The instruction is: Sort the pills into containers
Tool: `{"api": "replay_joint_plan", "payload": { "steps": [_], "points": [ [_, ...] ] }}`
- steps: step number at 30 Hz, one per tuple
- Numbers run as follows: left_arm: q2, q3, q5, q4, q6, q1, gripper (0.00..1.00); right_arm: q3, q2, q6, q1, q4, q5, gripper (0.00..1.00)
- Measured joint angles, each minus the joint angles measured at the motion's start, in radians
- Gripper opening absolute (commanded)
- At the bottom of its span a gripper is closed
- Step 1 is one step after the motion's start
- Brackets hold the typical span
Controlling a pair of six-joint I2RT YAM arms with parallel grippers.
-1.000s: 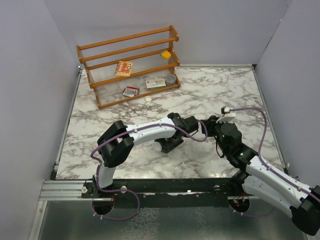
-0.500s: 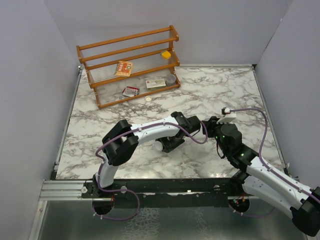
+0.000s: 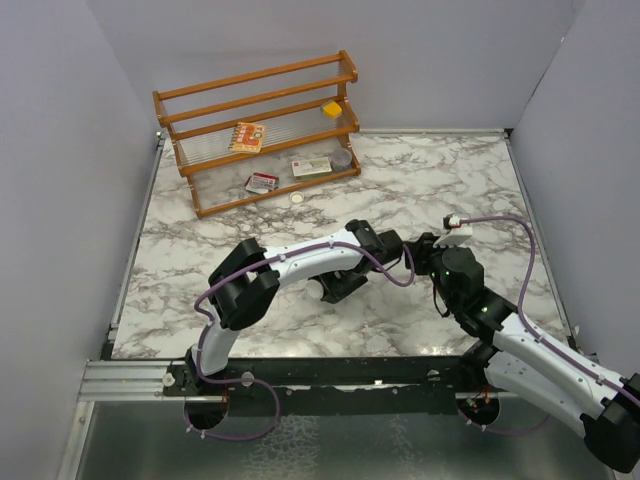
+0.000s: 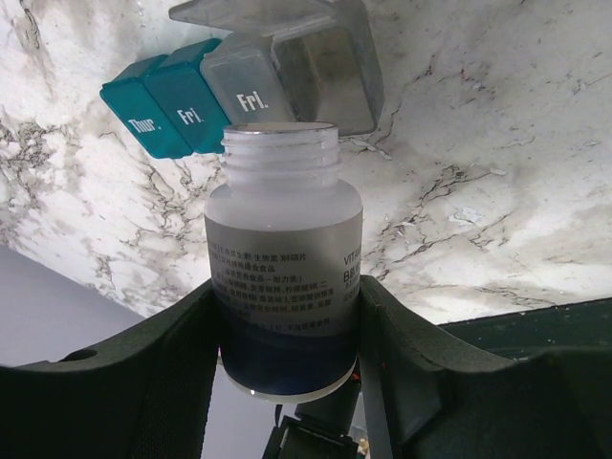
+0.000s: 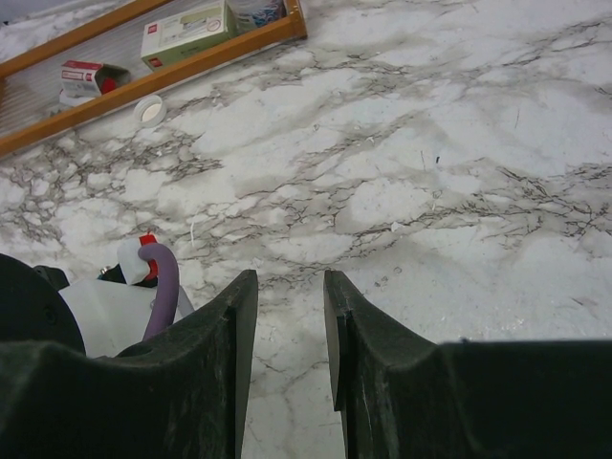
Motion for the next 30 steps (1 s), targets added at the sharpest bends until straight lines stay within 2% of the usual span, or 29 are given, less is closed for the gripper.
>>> {"api": "replay_joint_plan", "payload": {
  "steps": [30],
  "points": [
    [0.031,0.06,-0.004,-0.042,-0.026,0.002,0.0,-0.006,-0.016,0.0,0.0,0.006,-0.001,0.35]
  ]
}}
